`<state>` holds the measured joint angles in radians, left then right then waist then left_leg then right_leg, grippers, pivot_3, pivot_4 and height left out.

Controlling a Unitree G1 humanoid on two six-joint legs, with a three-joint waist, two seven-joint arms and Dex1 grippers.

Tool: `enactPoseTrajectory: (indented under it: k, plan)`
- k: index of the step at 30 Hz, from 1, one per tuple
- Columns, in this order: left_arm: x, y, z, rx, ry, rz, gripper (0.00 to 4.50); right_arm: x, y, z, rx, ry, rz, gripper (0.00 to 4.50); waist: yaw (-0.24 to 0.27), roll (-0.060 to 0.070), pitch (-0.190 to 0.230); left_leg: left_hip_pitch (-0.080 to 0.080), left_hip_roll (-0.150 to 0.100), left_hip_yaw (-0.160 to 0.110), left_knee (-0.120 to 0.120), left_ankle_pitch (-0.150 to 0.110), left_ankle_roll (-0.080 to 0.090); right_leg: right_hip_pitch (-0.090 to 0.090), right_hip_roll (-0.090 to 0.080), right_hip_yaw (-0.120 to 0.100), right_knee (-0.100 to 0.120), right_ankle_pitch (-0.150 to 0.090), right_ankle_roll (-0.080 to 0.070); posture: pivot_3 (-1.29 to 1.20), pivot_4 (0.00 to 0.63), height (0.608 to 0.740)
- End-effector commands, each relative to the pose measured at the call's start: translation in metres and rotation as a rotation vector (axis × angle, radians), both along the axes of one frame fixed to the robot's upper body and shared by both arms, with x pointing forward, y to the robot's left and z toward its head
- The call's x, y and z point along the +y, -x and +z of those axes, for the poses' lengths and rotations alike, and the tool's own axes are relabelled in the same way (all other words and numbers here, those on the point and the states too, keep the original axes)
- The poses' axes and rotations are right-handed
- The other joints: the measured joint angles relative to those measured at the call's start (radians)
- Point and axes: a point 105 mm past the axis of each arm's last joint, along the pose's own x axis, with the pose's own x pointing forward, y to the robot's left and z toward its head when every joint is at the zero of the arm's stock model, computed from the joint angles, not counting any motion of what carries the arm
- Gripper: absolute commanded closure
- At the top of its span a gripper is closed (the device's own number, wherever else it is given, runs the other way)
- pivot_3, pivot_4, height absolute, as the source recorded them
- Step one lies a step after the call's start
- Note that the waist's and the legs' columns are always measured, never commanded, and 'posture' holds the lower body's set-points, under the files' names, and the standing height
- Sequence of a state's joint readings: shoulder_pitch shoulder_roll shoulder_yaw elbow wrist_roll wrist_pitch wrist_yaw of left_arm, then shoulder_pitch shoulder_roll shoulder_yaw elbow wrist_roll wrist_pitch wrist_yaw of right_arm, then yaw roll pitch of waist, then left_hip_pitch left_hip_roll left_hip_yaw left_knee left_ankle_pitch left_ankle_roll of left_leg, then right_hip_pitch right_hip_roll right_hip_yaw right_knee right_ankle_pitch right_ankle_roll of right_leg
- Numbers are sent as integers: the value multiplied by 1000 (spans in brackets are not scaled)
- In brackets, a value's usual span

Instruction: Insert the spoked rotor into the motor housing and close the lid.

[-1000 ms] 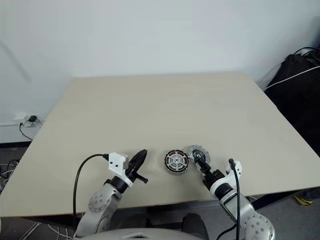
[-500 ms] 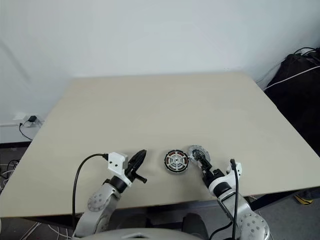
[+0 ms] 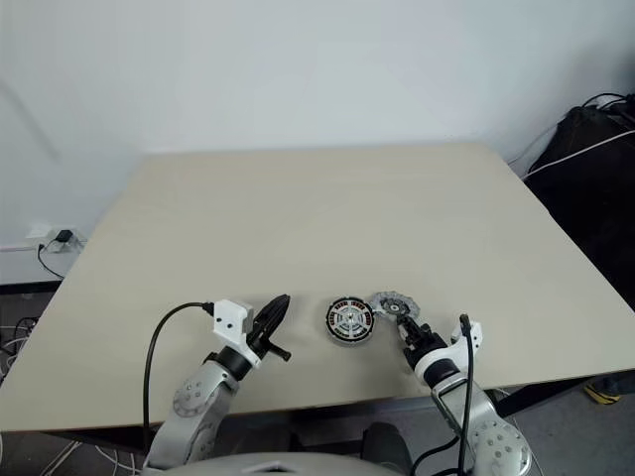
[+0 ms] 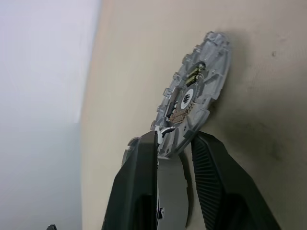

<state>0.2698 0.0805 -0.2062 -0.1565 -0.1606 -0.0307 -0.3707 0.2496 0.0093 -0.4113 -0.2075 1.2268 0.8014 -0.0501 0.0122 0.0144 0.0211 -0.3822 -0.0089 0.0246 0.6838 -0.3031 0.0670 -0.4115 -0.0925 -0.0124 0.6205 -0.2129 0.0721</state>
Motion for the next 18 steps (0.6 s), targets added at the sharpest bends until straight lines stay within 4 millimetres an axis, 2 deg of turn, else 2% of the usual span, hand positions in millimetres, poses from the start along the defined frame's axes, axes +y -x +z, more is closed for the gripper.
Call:
enactPoseTrajectory:
  k: [1, 5, 6, 12, 16, 18]
  plan:
    - [-1, -4, 13, -49, 16, -4, 4331, 2, -7, 9, -50, -18, -6, 3184, 0, 0, 0, 0, 0, 0, 0, 0, 0, 0, 0, 0, 0, 0, 0, 0, 0, 740]
    - [-1, -4, 13, -50, 15, -5, 4331, 3, -7, 9, -50, -19, -5, 4365, 0, 0, 0, 0, 0, 0, 0, 0, 0, 0, 0, 0, 0, 0, 0, 0, 0, 740]
    - [-1, -4, 13, -50, 15, -5, 4331, 3, -7, 9, -50, -19, -4, 4454, -1, 0, 0, 0, 0, 0, 0, 0, 0, 0, 0, 0, 0, 0, 0, 0, 0, 740]
    - [-2, -5, 13, -51, 17, -7, 4331, 6, -6, 9, -59, -5, 20, 4454, -1, 0, 0, 0, 0, 0, 0, 0, 0, 0, 0, 0, 0, 0, 0, 0, 0, 740]
    - [-2, -6, 13, -51, 18, -7, 4331, 12, -5, 13, -100, 136, 127, 4454, -1, 1, -1, 0, 0, 0, 0, 0, 0, 0, 0, 0, 0, 0, 0, 0, 0, 740]
    - [-2, -6, 13, -51, 19, -7, 4331, 22, -2, 16, -160, 291, 252, 4454, -1, 1, -1, 0, 0, 0, 0, 0, 0, 0, 0, 0, 0, 0, 0, 0, 0, 740]
